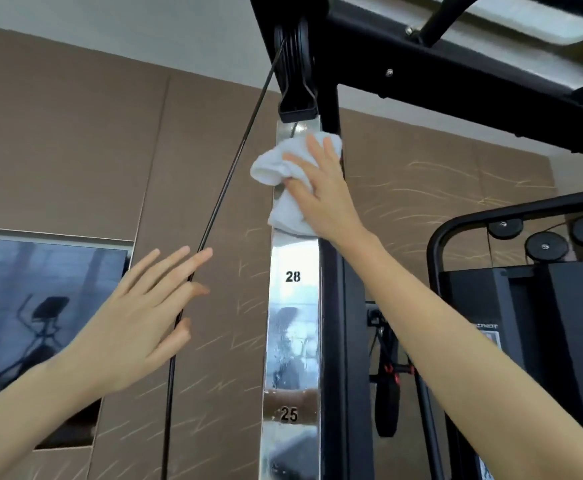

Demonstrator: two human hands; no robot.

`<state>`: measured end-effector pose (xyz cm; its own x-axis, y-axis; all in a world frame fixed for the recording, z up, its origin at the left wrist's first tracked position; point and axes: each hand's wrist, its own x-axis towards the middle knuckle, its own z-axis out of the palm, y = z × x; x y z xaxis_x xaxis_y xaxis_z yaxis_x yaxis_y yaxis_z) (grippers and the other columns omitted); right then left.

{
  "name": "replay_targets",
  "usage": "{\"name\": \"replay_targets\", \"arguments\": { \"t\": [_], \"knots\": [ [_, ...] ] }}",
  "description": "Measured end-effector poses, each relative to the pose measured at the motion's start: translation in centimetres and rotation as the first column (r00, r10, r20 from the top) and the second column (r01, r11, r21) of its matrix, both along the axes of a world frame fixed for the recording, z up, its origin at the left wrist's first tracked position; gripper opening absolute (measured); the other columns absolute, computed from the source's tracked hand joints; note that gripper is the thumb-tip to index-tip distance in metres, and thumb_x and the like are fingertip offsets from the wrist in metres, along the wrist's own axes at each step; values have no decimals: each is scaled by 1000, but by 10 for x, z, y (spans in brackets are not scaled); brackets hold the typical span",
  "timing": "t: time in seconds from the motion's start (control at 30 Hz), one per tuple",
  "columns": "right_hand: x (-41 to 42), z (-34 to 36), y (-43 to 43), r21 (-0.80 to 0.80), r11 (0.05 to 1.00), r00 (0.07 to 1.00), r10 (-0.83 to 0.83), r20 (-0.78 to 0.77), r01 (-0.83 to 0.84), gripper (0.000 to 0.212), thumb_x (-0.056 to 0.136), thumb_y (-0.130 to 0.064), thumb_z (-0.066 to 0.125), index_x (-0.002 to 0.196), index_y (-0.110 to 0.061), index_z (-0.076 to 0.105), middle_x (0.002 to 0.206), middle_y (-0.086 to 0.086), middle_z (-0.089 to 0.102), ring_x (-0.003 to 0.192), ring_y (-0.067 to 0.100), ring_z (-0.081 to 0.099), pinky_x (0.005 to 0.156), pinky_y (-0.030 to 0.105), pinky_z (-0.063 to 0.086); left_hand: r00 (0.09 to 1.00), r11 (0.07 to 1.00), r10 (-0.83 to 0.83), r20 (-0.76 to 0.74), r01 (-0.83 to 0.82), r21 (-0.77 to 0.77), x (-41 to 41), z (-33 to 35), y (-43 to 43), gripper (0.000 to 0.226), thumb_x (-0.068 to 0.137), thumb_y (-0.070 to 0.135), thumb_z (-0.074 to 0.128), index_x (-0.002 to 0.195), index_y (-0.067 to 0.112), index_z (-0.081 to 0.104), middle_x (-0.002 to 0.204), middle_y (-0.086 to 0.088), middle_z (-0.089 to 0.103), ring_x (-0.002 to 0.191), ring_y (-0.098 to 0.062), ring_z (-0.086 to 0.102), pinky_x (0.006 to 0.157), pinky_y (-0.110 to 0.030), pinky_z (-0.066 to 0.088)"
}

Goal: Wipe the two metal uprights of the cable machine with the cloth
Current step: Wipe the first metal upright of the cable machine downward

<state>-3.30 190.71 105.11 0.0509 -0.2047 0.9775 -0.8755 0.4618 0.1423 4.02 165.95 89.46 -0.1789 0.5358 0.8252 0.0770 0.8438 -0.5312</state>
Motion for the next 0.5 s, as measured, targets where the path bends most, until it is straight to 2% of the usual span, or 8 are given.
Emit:
{"name": "replay_targets", "arguments": {
  "t": [0.07, 0.17, 0.27, 0.33, 0.4, 0.5],
  "knots": [
    [-2, -30, 0, 12, 999, 998, 44, -34, -44, 40, 99, -25, 47, 137, -14, 49, 158, 6, 16, 146, 17, -4, 114, 26, 0, 1000, 999, 15, -1, -15, 28, 4, -4, 5, 34, 87, 24, 37, 110, 14, 59, 158, -8, 33, 146, -28, 28, 120, -46, 15],
    [-15, -92, 9, 178, 984, 988, 27, -154, 1, 46, 96, -33, 40, 135, -14, 52, 156, 7, 21, 145, 18, -4, 117, 28, -2, 997, 995, 69, -20, -67, 69, 9, -9, 16, 35, 88, 25, 36, 109, 12, 61, 157, -9, 34, 145, -29, 30, 118, -49, 18],
    [-14, -81, 20, 267, 954, 972, -75, -222, 134, 51, 93, -41, 33, 133, -17, 55, 155, 5, 24, 146, 20, 1, 116, 27, -2, 987, 985, 156, -34, -153, 84, 14, -12, 29, 39, 86, 31, 39, 105, 8, 64, 156, -12, 36, 143, -31, 33, 118, -50, 19],
    [-5, -50, 16, 236, 937, 942, -189, -278, 257, 47, 95, -39, 36, 128, -16, 59, 153, 10, 29, 145, 29, 9, 116, 37, 5, 975, 973, 223, -21, -221, 60, 13, -20, 31, 43, 86, 38, 42, 101, 6, 65, 156, -14, 35, 143, -30, 33, 118, -50, 18],
    [-2, -32, 6, 193, 911, 914, -309, -264, 363, 38, 97, -33, 44, 127, -16, 61, 153, 11, 28, 144, 32, 10, 115, 46, 10, 958, 958, 285, -3, -285, 21, 12, -36, 27, 47, 88, 42, 41, 102, 5, 68, 156, -14, 36, 143, -29, 33, 118, -51, 20],
    [-9, -57, -3, 107, 879, 839, -400, -368, 465, 41, 91, -41, 43, 115, -18, 68, 144, 16, 42, 137, 41, 27, 109, 62, 18, 950, 950, 312, -1, -312, -6, 13, -58, 16, 48, 92, 40, 38, 108, 7, 69, 156, -11, 37, 142, -32, 35, 114, -55, 26]
  ]
}}
